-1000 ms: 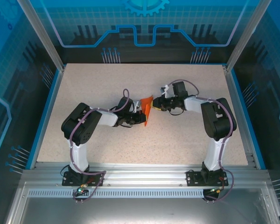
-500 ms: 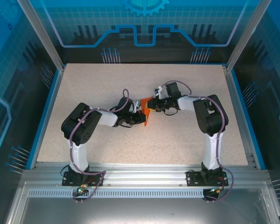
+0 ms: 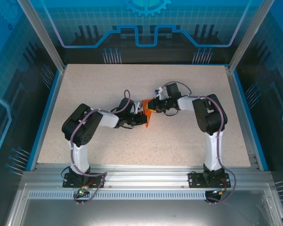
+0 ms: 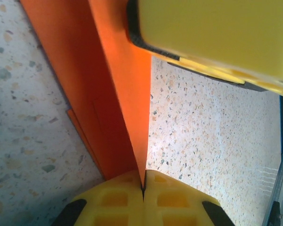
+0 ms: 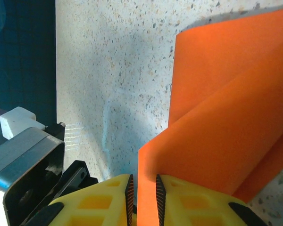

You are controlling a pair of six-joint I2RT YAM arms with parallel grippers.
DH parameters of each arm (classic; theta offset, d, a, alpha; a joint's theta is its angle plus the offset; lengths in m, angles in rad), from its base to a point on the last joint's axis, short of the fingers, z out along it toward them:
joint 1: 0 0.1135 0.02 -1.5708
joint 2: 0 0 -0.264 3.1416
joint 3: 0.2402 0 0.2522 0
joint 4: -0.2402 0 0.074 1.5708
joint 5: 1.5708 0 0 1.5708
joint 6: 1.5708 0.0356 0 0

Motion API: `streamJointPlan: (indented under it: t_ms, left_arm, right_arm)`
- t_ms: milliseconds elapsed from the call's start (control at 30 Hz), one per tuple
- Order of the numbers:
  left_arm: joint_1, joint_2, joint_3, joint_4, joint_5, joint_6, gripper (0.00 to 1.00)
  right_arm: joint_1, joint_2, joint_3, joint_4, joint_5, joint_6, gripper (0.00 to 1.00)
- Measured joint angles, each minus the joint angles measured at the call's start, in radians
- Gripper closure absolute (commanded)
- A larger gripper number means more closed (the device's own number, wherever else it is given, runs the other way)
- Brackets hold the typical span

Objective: Fold a paper plane with a square sheet of paper (fold left side to right side)
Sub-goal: Fold the wing for the fifth time at the center of the table.

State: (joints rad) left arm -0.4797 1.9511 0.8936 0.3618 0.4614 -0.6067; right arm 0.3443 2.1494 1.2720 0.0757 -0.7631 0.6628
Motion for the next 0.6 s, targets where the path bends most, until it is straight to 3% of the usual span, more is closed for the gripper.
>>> streamJointPlan:
  t_ms: [600]
  left_arm:
    - [0.0, 0.0, 0.0, 0.0, 0.002, -0.006, 0.96]
  right_arm:
    - [0.005, 0.022, 0.08, -0.158, 0.052, -0.023, 0.76]
